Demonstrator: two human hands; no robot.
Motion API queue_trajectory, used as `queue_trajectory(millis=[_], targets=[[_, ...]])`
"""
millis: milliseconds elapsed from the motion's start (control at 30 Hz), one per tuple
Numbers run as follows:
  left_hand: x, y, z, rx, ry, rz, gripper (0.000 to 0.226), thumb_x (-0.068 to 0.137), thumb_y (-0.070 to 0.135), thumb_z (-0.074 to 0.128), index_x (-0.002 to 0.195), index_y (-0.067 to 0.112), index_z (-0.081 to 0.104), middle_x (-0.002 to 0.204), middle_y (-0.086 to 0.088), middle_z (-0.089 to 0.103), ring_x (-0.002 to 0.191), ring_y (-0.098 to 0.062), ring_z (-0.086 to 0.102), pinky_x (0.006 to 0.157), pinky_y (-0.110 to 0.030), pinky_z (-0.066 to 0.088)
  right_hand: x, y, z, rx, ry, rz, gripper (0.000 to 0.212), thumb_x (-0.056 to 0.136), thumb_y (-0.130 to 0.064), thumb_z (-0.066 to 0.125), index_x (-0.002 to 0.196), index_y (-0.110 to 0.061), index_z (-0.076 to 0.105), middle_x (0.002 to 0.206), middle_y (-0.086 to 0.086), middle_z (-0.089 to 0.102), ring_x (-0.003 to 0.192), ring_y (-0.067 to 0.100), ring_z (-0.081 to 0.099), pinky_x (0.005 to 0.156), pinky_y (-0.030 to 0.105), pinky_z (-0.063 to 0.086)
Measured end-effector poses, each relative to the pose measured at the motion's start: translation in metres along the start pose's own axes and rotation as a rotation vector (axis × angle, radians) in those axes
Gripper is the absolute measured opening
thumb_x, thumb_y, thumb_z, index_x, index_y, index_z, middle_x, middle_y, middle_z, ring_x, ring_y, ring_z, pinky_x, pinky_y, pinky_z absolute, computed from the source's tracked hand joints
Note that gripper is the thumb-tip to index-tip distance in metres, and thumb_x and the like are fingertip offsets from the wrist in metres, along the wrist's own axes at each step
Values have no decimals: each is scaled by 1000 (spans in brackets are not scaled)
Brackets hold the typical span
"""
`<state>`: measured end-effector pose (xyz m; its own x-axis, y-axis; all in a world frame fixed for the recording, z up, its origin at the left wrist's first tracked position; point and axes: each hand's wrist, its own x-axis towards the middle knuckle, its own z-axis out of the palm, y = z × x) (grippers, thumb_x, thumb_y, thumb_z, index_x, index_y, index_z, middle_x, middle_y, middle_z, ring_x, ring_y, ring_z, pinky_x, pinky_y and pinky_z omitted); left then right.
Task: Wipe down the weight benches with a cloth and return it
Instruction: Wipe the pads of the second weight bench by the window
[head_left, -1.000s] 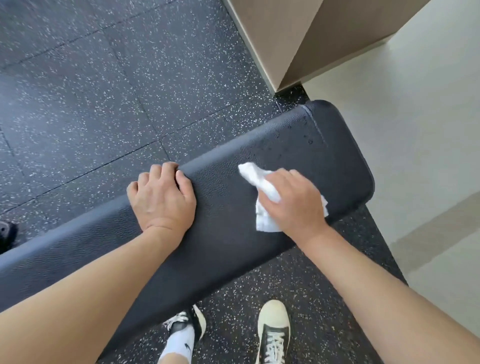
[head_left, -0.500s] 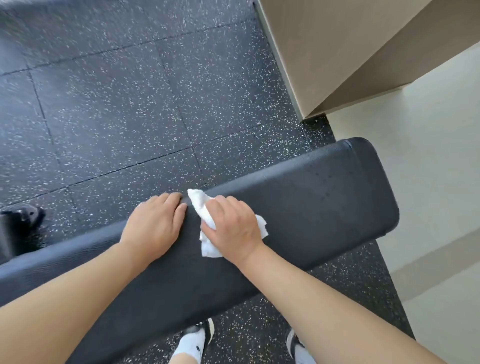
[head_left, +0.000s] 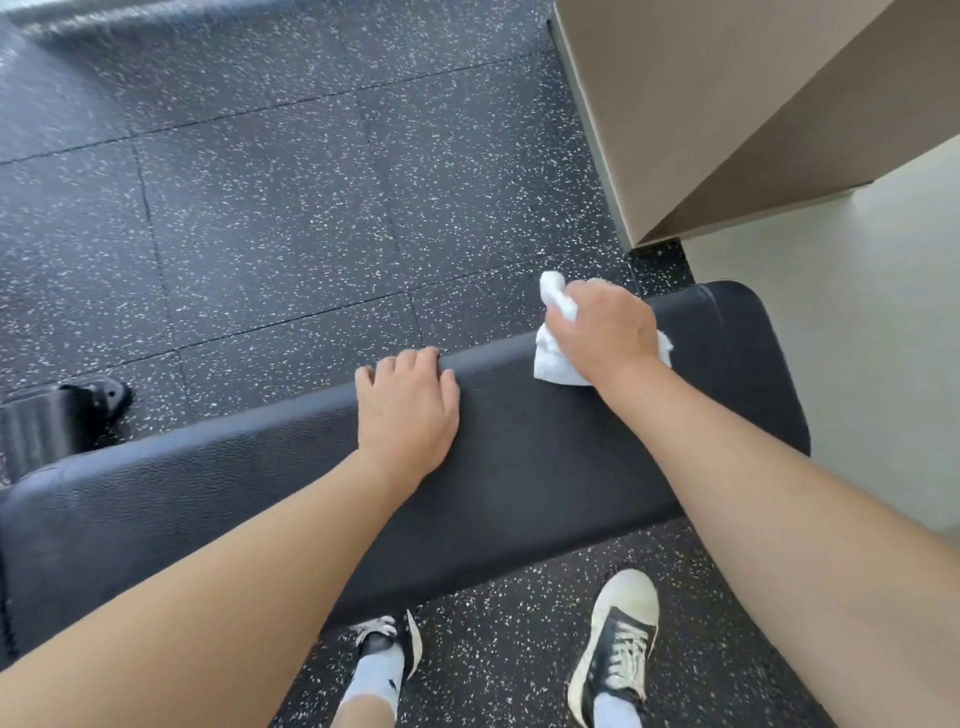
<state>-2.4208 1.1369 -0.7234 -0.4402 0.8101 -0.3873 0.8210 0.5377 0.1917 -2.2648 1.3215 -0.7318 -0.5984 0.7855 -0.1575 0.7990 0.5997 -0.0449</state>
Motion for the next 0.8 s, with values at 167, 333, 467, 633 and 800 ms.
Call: queue_trajectory(millis=[167,333,467,633,800], targets=[[10,55,1,-25,-22,61,38,105,33,33,132,17,54,132,-3,62,121,-33,56,107,-52,35,-45,-32,-1,161,67,9,40,92,-33,29,113,-26,62,81,-2,56,80,28,60,56,36,33],[20,62,0,-45,-48,66,45,105,31,31,141,16,52,137,-6,62,125,-34,56,106,-51,38,-139,-20,13,387,268,-151,23,78,-17,72,99,-20,63,69,0,53,60,23,52,50,36,46],[29,90,7,-71,-4,-23,36,107,35,30,121,19,60,123,-7,67,117,-34,58,103,-52,36,-167,53,24,291,265,-191,7,82,-20,69,86,-15,66,73,0,50,64,22,47,52,38,45],[47,126,19,-58,139,-289,48,103,30,21,80,16,61,90,-10,69,93,-35,60,96,-49,36,-163,135,22,319,384,161,20,92,-29,61,96,-11,71,77,3,57,68,28,53,57,38,46],[50,131,33,-36,217,-360,53,101,33,22,66,14,57,61,2,41,77,-32,51,92,-48,36,-123,68,23,451,460,329,17,84,-24,67,81,-8,63,75,7,58,68,32,54,60,41,43]])
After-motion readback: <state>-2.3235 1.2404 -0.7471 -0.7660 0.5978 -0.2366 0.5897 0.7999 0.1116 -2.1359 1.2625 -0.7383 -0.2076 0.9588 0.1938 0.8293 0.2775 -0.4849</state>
